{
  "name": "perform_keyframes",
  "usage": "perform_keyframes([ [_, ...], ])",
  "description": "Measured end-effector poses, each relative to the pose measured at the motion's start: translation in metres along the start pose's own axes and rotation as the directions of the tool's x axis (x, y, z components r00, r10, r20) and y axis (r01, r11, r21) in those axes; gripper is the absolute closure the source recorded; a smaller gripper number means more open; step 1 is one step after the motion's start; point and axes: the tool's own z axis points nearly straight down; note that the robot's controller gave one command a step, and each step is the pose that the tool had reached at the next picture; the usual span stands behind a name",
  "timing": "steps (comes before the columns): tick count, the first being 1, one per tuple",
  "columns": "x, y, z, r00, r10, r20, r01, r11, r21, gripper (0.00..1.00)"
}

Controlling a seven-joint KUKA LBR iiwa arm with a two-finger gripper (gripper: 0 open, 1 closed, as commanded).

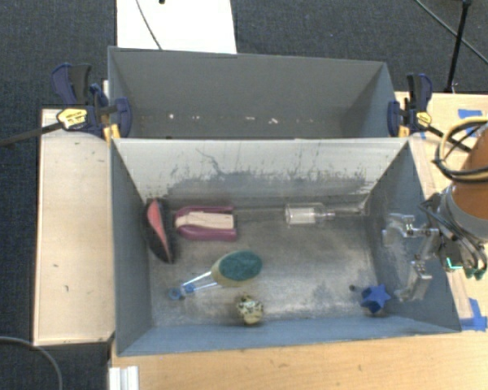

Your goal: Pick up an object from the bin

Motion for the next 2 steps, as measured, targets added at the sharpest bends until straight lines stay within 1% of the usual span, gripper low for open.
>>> perform_keyframes([
  [1, -0.003, -0.007, 0.113, 0.904, -0.427, 0.014, 0.427, 0.904, 0.008, 0.0],
  [2, -0.002, 0.006, 0.084, 0.608, -0.794, 0.006, 0.794, 0.608, 0.008, 0.0],
])
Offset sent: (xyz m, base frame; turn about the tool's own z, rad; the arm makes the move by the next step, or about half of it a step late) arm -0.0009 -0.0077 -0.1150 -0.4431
